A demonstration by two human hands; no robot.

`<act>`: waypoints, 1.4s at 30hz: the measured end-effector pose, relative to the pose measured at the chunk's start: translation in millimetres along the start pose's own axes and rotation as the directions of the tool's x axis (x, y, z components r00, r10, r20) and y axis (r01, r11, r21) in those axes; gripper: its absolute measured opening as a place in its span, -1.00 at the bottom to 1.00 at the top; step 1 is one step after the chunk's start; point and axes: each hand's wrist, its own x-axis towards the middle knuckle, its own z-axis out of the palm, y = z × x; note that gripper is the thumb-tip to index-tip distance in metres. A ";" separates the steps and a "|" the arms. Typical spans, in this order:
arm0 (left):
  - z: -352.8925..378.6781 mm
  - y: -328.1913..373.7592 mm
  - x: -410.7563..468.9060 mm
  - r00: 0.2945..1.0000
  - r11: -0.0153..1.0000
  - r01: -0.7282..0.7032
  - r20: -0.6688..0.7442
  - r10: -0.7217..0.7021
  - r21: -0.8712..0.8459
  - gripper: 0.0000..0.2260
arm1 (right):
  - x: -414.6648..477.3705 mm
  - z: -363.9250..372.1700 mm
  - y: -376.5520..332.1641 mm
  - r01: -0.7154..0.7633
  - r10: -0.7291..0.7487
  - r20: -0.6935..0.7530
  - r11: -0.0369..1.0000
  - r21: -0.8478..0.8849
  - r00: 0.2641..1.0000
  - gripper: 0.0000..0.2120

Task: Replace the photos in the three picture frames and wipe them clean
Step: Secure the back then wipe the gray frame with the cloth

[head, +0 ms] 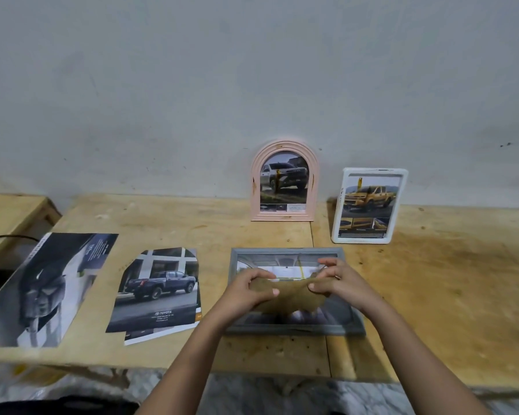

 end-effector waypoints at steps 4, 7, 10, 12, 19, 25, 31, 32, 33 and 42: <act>-9.8 14.7 7.0 0.988 0.986 -0.149 0.050 0.145 0.079 -0.91 | -12.0 -14.1 -4.8 -0.102 -0.032 0.417 0.950 0.294 0.908 -0.50; -8.0 25.7 12.5 0.969 0.985 -0.171 0.181 0.170 -0.006 -0.90 | -13.9 0.0 -6.8 -0.249 -0.054 0.520 0.833 0.494 0.853 -0.33; -2.8 32.9 21.8 0.968 0.991 -0.136 0.217 0.129 0.016 -0.86 | -7.1 31.4 -1.6 -0.338 -0.017 0.505 0.724 0.601 0.863 -0.16; -3.0 30.7 30.9 0.985 0.997 -0.080 0.154 0.082 -0.022 -0.89 | -4.3 46.2 5.7 -0.392 -0.045 0.528 0.617 0.682 0.848 -0.17; 4.9 24.2 52.1 0.993 0.972 0.031 -0.102 -0.057 -0.235 -0.80 | 23.4 38.1 23.4 -0.557 0.190 0.557 0.552 0.620 0.809 -0.22; 11.8 -33.7 33.4 0.627 0.948 0.180 -0.712 -0.316 -0.262 -0.91 | 52.0 -3.5 25.0 -0.426 0.159 0.417 0.582 0.692 0.895 -0.27; 45.3 -99.4 -19.4 0.489 0.910 0.367 -0.793 -0.363 -0.191 -0.83 | 102.2 19.5 -5.4 -0.316 0.239 0.215 0.814 0.487 0.947 -0.78; 49.2 -102.7 -22.1 0.482 0.911 0.367 -0.798 -0.361 -0.190 -0.82 | 106.1 30.4 -12.1 -0.211 0.168 0.149 0.913 0.350 0.974 -0.75; 52.1 -103.9 -23.6 0.471 0.913 0.358 -0.807 -0.356 -0.194 -0.82 | 107.0 41.2 -18.7 -0.056 0.038 0.090 0.978 0.202 0.995 -0.72; 51.9 -112.4 -34.3 0.385 0.895 0.224 -0.809 -0.445 -0.386 -0.91 | 73.3 141.5 -2.4 0.849 -0.433 0.765 0.453 -0.272 0.476 -0.54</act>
